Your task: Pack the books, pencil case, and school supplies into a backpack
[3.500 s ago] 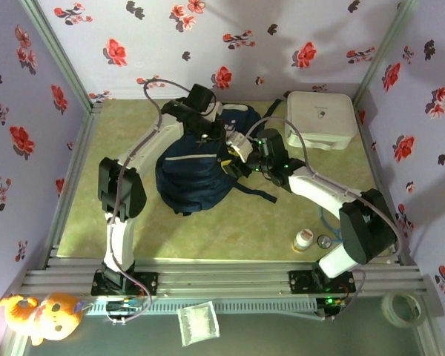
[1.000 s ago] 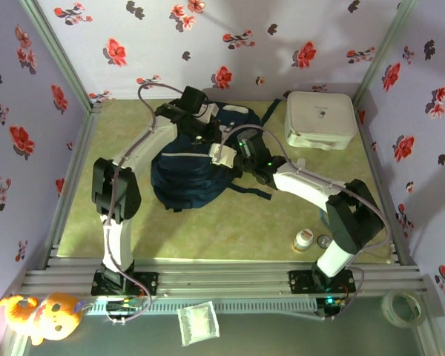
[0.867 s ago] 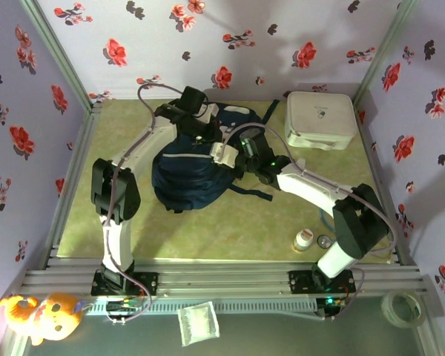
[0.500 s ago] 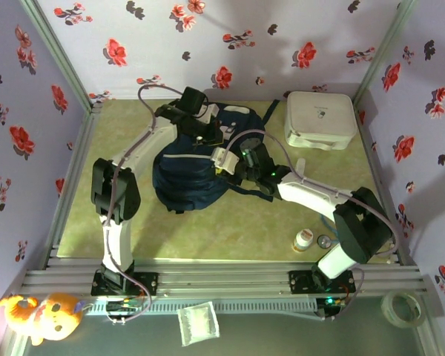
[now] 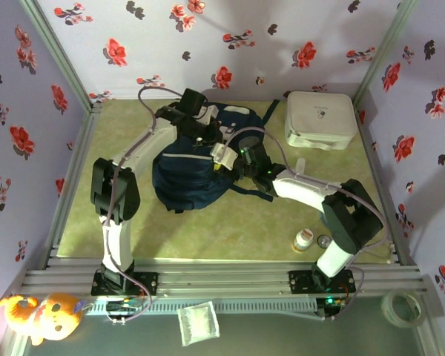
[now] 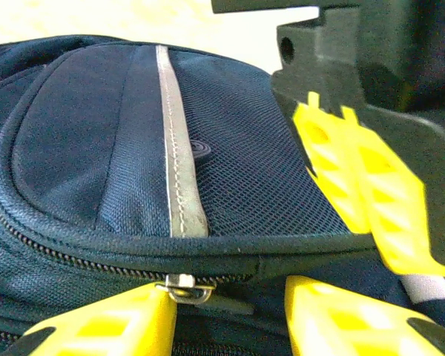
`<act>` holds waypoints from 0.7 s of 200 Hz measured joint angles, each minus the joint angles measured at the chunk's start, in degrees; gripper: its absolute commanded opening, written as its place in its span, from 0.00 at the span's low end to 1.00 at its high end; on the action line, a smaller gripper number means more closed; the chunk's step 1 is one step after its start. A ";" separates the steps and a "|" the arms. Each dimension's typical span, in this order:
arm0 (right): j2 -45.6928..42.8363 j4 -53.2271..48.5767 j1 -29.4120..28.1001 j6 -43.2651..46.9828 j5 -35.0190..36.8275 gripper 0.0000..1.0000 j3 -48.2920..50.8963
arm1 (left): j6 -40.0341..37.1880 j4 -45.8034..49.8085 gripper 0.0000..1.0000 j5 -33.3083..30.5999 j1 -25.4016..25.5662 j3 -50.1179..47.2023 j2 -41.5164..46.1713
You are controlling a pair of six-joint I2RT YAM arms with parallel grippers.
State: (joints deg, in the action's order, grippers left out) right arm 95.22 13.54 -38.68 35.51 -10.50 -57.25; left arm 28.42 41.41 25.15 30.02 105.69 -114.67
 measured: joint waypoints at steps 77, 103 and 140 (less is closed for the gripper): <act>2.34 0.83 -0.15 4.52 -0.81 0.05 -1.86 | 0.83 -2.86 0.00 -0.11 -1.01 -2.14 0.70; 1.53 -2.54 -0.02 3.61 -2.89 0.03 -2.95 | 0.85 -2.89 0.00 -0.11 -1.07 -2.54 0.98; -0.52 -6.21 0.44 -1.38 -8.39 0.04 -3.04 | 1.27 -3.21 0.00 0.33 -1.05 -2.73 1.20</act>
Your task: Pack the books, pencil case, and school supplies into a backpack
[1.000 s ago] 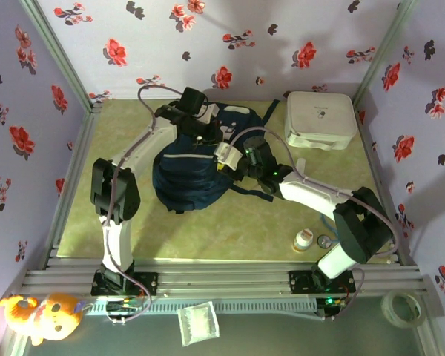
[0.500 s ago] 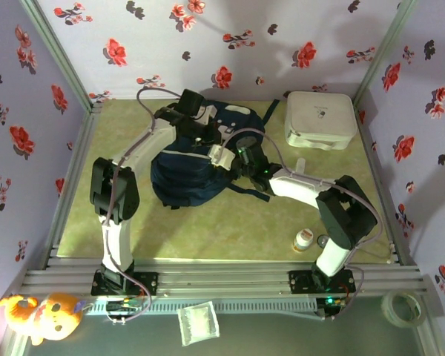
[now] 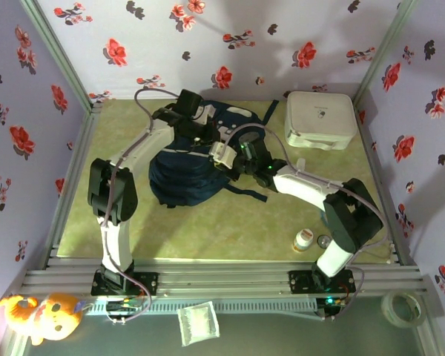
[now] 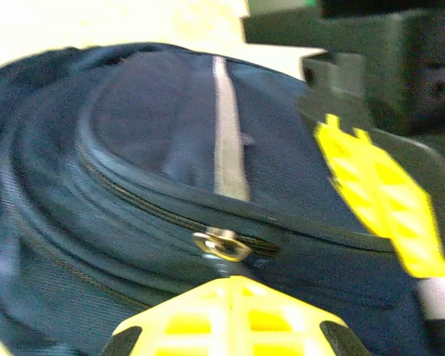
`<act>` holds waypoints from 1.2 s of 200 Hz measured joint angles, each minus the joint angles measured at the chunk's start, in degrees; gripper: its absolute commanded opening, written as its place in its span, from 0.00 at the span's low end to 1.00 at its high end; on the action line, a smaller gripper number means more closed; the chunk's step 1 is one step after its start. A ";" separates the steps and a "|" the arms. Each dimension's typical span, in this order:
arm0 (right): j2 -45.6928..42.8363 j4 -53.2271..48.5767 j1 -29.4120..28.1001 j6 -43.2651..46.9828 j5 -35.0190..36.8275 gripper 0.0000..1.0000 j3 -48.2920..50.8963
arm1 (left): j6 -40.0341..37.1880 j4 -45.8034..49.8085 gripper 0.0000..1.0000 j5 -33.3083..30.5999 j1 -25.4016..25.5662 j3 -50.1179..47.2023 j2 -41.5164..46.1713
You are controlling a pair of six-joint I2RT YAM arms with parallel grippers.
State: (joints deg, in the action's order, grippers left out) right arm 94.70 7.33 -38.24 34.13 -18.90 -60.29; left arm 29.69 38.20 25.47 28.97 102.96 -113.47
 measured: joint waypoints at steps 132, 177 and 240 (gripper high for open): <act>-9.22 -1.09 6.56 -50.73 5.86 0.57 4.57 | 6.36 -8.31 0.00 0.48 0.02 -6.29 3.41; -8.85 -1.53 7.26 -82.40 1.92 0.50 5.75 | 12.07 -13.99 0.00 -0.96 1.53 -8.31 3.28; -4.55 16.37 7.61 -117.02 -2.34 0.38 13.88 | 15.30 -16.76 0.00 -2.25 3.87 -8.20 1.11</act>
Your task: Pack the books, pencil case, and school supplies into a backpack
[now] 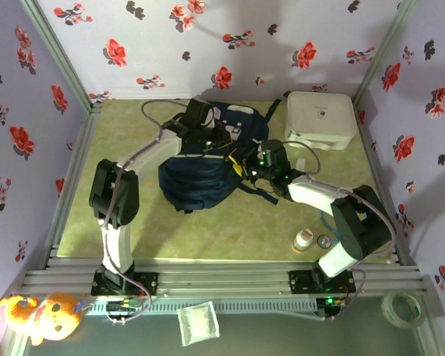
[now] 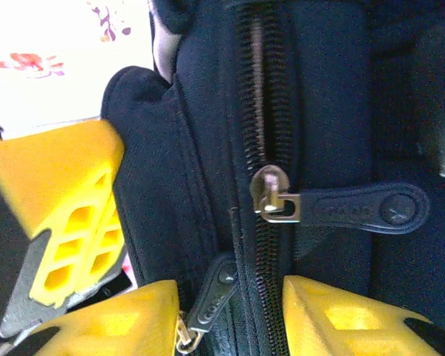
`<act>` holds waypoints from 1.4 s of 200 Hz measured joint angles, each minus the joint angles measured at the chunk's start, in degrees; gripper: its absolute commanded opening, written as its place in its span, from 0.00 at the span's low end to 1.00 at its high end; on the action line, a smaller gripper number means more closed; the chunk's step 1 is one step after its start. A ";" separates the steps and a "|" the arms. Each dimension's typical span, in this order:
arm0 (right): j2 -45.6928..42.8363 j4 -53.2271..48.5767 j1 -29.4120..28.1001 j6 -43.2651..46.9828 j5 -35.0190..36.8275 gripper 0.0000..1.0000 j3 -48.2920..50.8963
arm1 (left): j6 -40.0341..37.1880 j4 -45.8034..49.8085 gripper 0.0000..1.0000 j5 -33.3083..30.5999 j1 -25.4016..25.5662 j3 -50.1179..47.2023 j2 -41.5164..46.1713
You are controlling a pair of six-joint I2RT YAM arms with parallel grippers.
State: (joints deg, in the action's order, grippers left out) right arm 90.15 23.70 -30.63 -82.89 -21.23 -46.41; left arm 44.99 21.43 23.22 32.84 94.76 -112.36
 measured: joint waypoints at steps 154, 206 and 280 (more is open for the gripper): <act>-7.17 9.09 -1.49 -11.93 4.57 0.43 6.27 | -0.59 1.33 0.00 -0.17 0.26 1.40 -0.85; -1.60 13.29 -3.56 -17.49 4.74 0.43 6.27 | -0.55 1.36 0.00 0.24 0.26 1.40 -0.85; 1.79 20.96 -3.54 -23.54 5.84 0.41 7.93 | 0.13 -0.04 0.00 1.25 0.42 -0.13 -0.85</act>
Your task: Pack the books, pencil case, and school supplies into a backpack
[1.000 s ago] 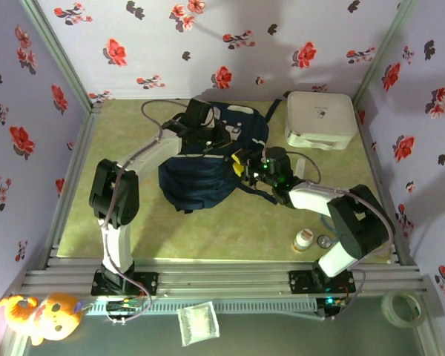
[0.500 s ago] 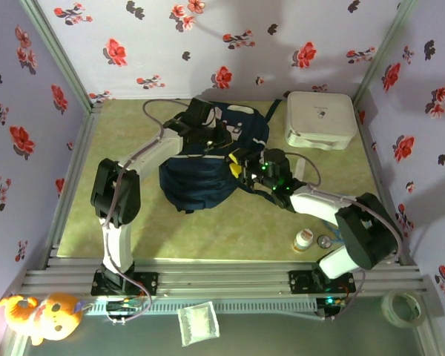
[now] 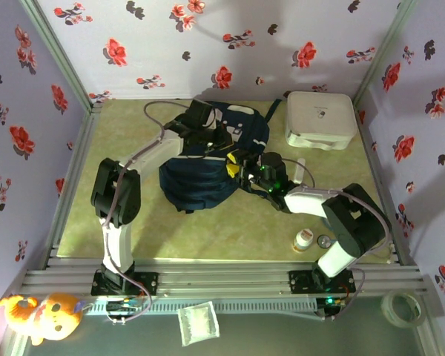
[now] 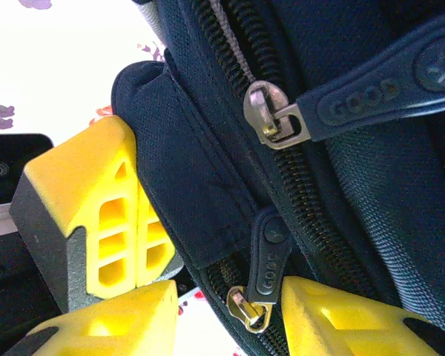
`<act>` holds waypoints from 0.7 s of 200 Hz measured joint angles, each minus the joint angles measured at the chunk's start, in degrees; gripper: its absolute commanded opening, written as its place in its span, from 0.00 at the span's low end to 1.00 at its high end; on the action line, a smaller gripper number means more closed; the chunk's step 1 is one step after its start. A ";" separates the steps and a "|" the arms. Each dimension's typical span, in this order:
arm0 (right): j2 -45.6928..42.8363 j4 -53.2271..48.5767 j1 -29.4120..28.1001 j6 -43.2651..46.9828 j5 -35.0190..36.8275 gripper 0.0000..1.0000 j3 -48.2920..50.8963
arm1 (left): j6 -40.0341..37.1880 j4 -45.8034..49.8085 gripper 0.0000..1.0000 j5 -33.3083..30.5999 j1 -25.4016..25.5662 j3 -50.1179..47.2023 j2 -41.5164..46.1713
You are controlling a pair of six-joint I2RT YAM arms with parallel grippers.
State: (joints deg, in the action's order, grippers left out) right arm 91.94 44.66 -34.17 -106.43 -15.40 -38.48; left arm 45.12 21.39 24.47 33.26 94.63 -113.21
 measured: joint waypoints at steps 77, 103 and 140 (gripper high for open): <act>3.34 8.00 1.25 1.99 3.52 0.39 1.57 | 1.31 -1.62 0.00 0.00 0.20 -0.74 0.02; 5.07 12.72 1.68 5.01 4.17 0.38 1.90 | 1.51 -2.84 0.00 -0.07 0.17 -0.85 0.02; 6.54 16.79 2.34 8.92 2.95 0.35 1.75 | 1.55 -4.13 0.00 -0.50 0.04 -0.83 0.02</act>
State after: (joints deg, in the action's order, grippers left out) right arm 98.48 61.45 -31.83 -97.51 -12.45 -36.73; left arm 46.68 17.26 23.97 33.30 93.80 -113.19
